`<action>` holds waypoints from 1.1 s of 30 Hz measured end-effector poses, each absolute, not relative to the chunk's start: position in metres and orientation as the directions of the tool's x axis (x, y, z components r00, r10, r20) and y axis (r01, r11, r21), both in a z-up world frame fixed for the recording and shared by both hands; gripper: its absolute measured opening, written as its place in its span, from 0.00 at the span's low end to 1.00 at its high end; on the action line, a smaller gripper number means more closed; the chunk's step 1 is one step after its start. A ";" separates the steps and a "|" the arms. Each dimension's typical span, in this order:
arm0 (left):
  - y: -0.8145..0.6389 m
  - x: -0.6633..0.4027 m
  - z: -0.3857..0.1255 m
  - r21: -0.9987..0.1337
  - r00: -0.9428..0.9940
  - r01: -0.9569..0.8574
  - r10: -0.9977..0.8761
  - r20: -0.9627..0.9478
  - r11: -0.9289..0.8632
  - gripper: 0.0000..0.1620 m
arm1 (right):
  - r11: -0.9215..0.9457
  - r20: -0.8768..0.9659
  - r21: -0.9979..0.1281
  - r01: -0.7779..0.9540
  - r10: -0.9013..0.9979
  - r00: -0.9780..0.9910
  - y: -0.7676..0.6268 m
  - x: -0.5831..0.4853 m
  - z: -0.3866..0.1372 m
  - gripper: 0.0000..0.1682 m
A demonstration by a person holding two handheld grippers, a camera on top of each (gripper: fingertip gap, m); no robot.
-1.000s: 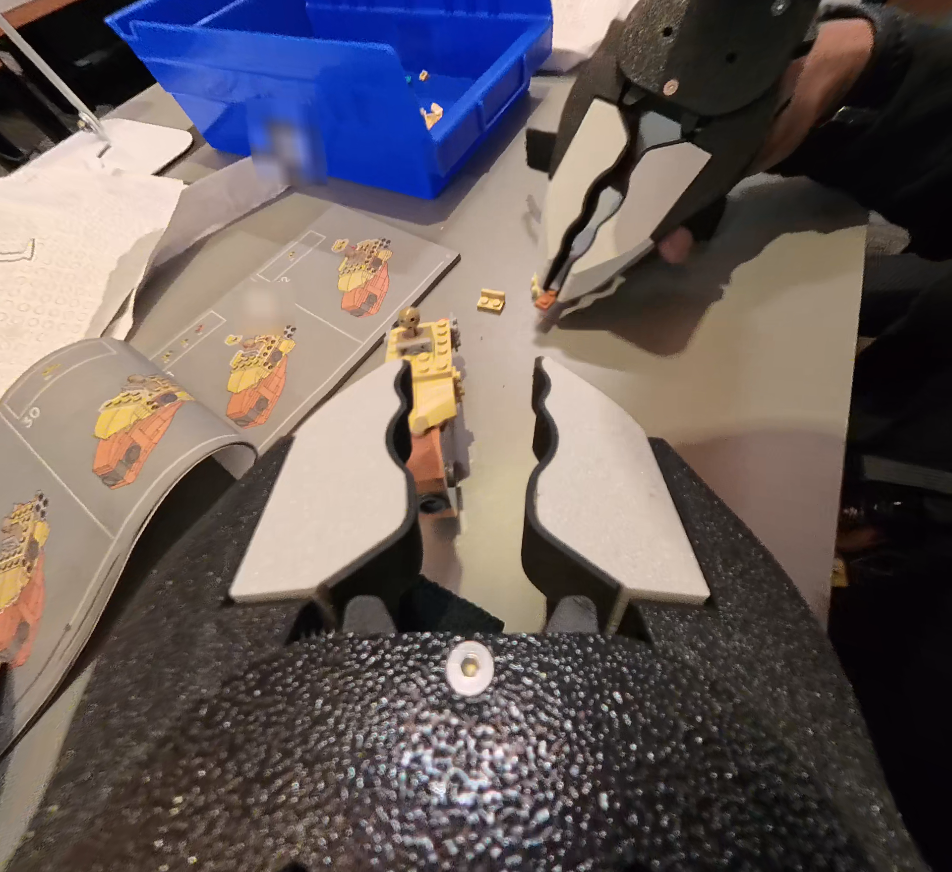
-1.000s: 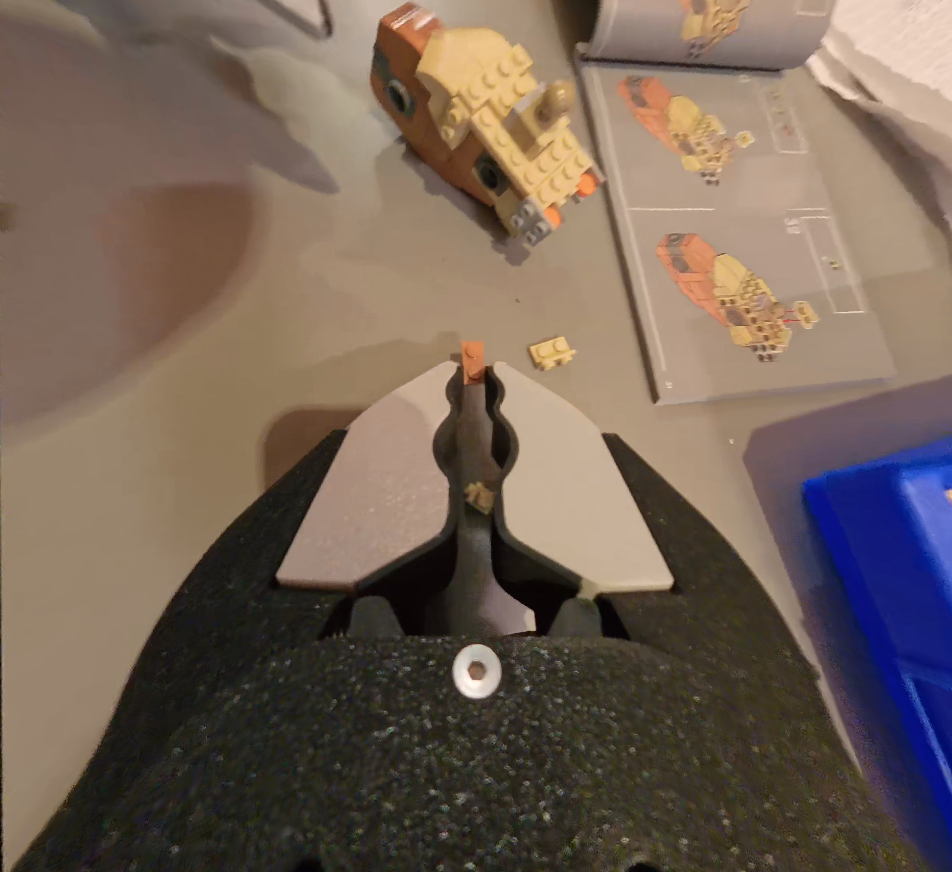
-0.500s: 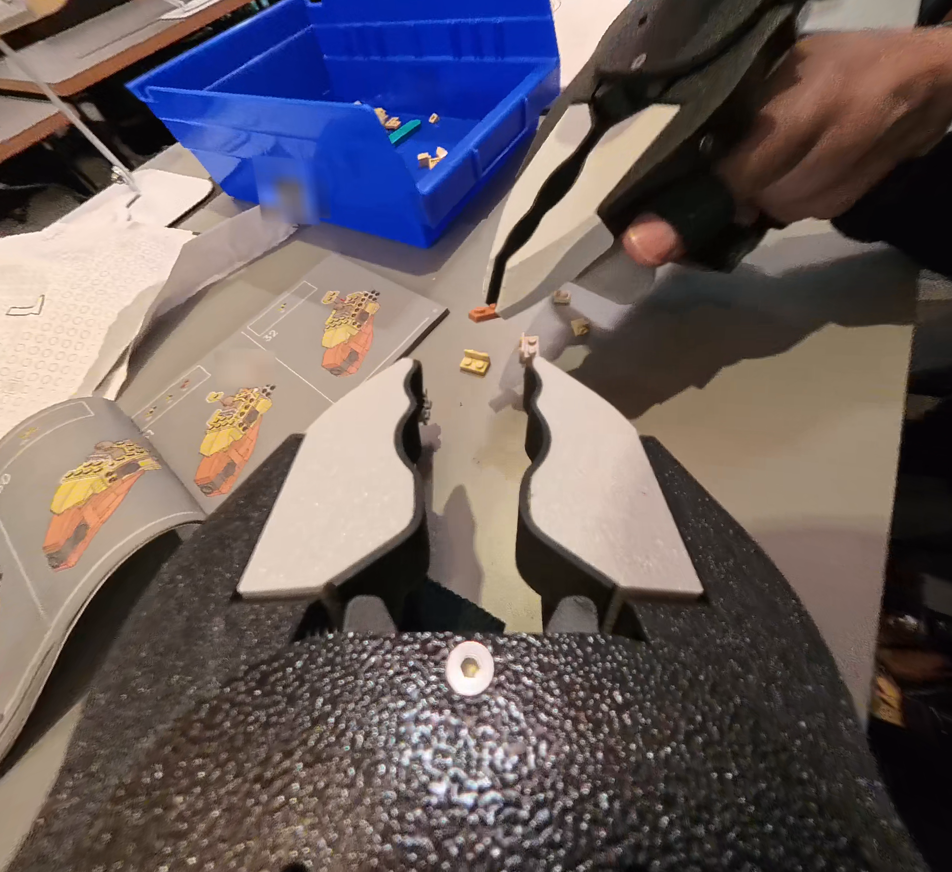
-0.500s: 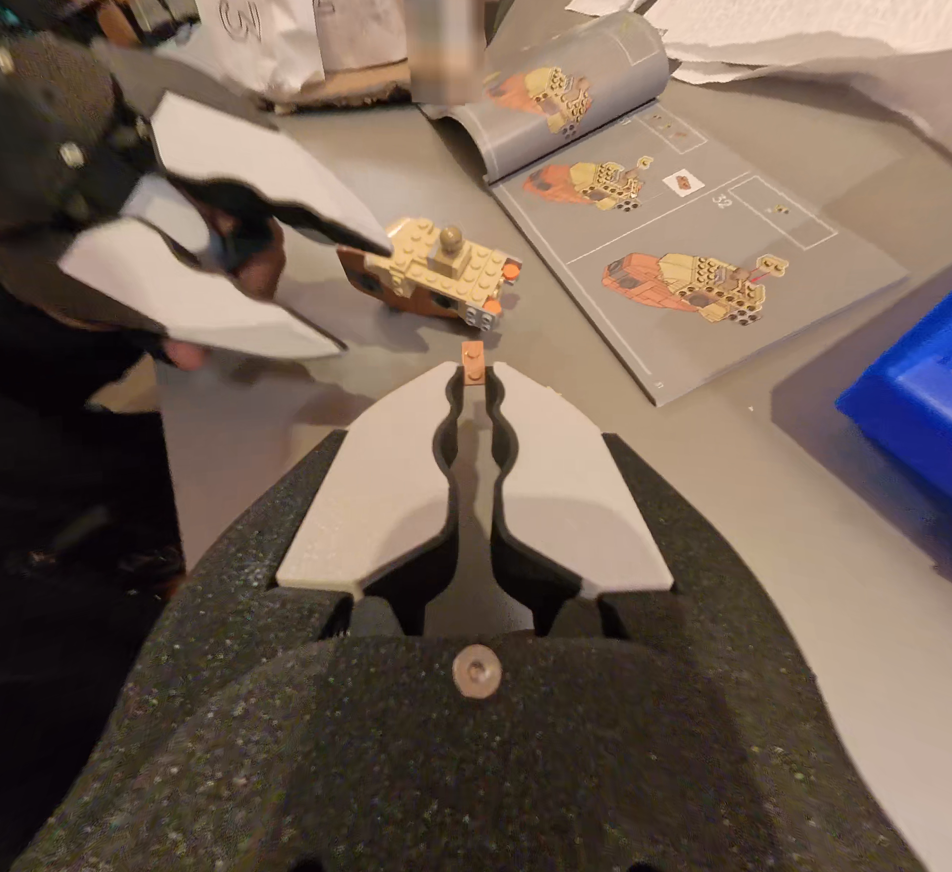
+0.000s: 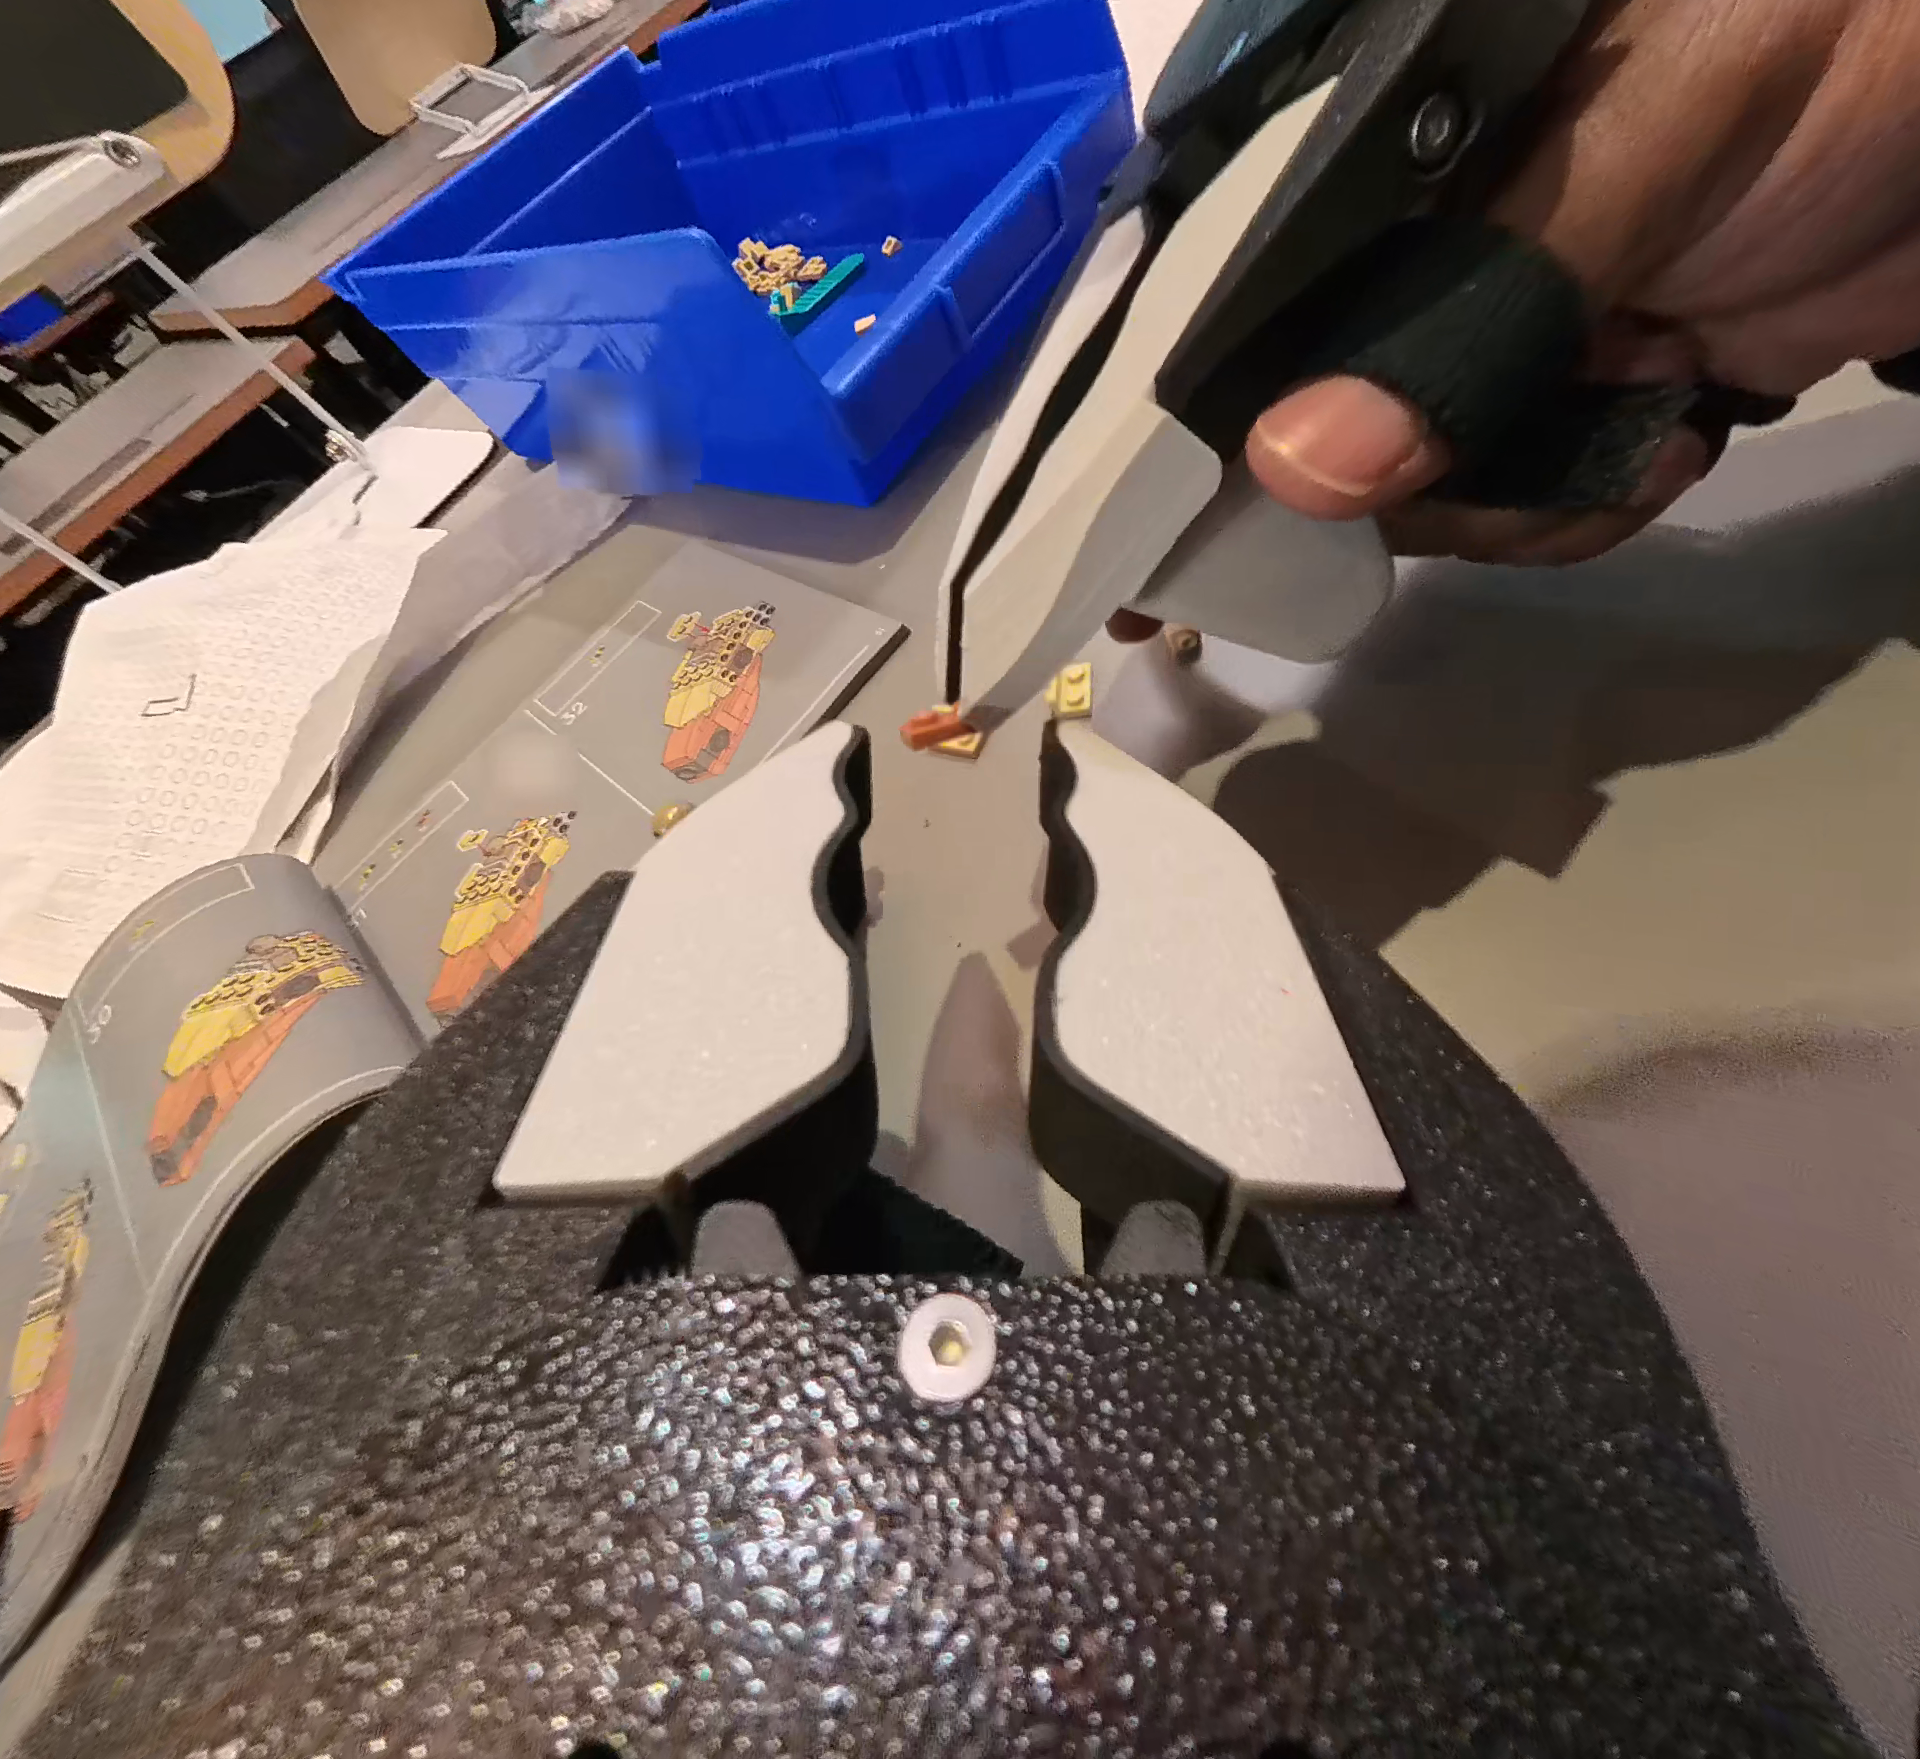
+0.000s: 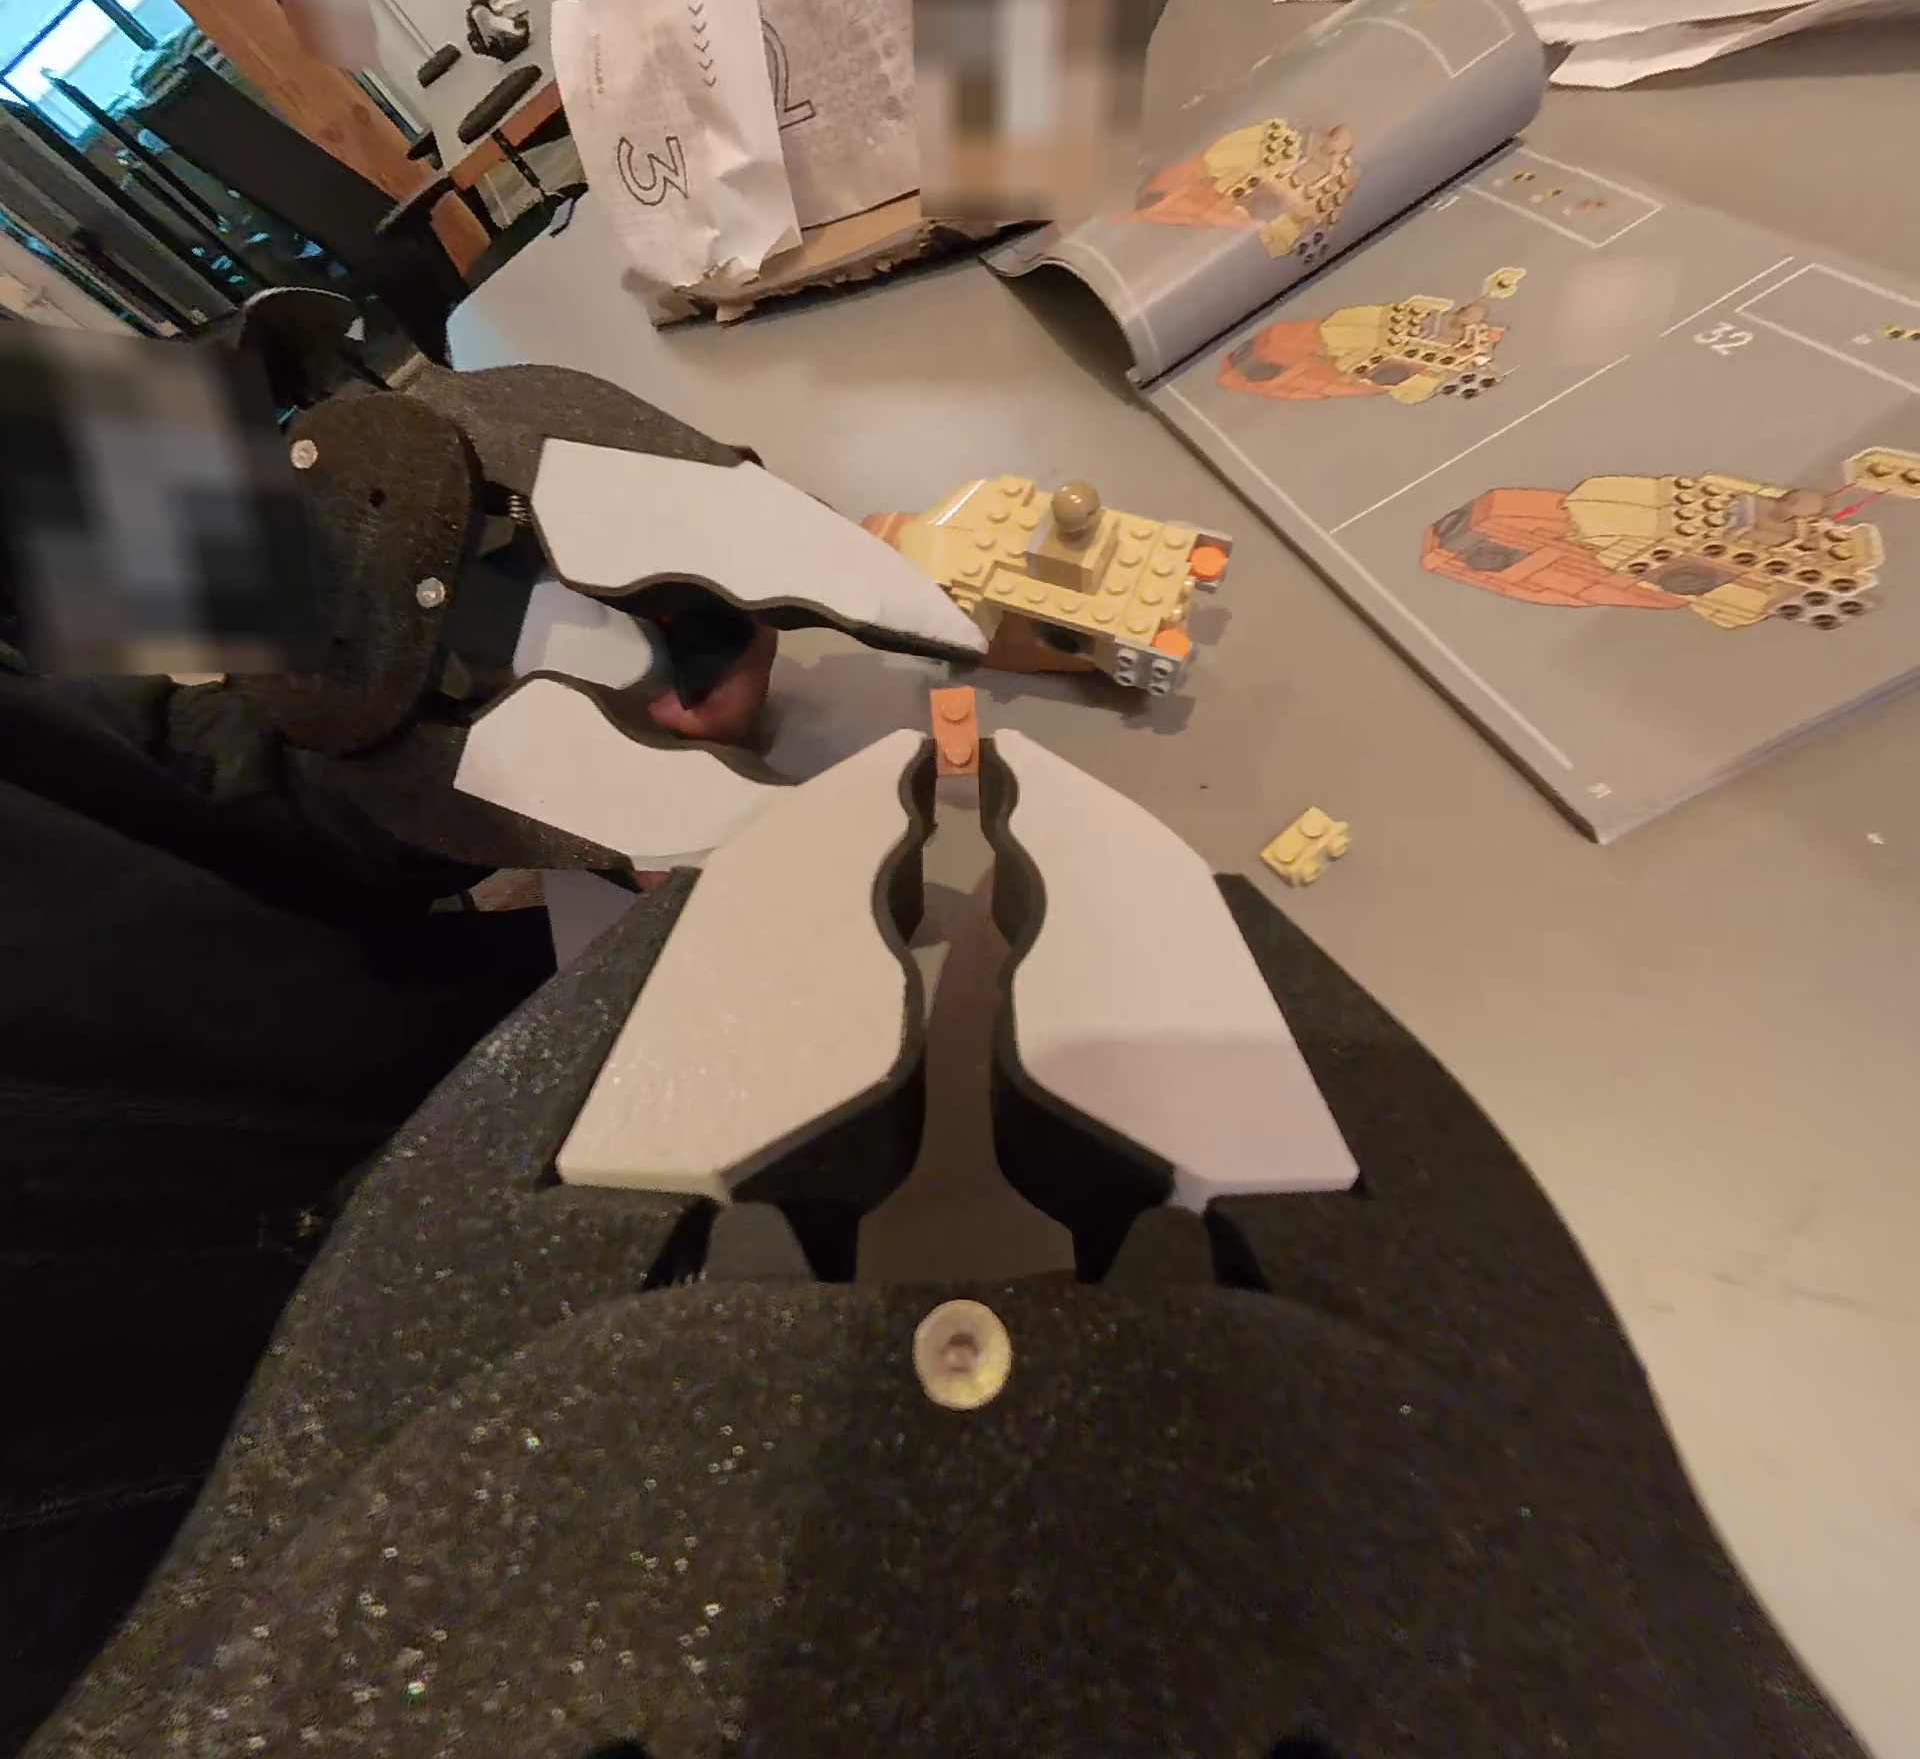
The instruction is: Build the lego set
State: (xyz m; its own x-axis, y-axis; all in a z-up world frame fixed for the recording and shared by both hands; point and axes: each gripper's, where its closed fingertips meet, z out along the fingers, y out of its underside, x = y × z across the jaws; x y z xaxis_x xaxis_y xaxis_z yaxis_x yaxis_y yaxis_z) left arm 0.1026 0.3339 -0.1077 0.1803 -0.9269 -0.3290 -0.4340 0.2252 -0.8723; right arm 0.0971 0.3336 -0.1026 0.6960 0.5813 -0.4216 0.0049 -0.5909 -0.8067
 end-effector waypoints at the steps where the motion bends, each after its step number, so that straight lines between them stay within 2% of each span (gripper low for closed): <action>1: 0.334 0.102 -0.107 -0.870 0.181 -0.434 -0.924 -0.338 0.233 0.19 | -0.593 -0.430 -0.805 0.000 0.584 0.689 0.333 0.095 -0.103 0.04; 12: 0.333 0.104 -0.106 -0.849 0.186 -0.440 -0.895 -0.405 0.292 0.15 | -0.608 -0.506 -0.790 -0.079 0.574 0.644 0.329 0.094 -0.100 0.04; 24: 0.340 0.103 -0.101 -0.808 0.291 -0.459 -0.797 -0.530 0.370 0.10 | -0.621 -0.607 -0.752 -0.221 0.522 0.599 0.332 0.089 -0.096 0.04; 30: 0.337 0.103 -0.100 -0.841 0.277 -0.417 -0.833 -0.478 0.345 0.10 | -0.616 -0.616 -0.751 -0.237 0.526 0.586 0.331 0.088 -0.095 0.05; 33: 0.333 0.104 -0.098 -0.876 0.250 -0.367 -0.874 -0.417 0.313 0.10 | -0.618 -0.633 -0.746 -0.248 0.543 0.551 0.329 0.086 -0.091 0.09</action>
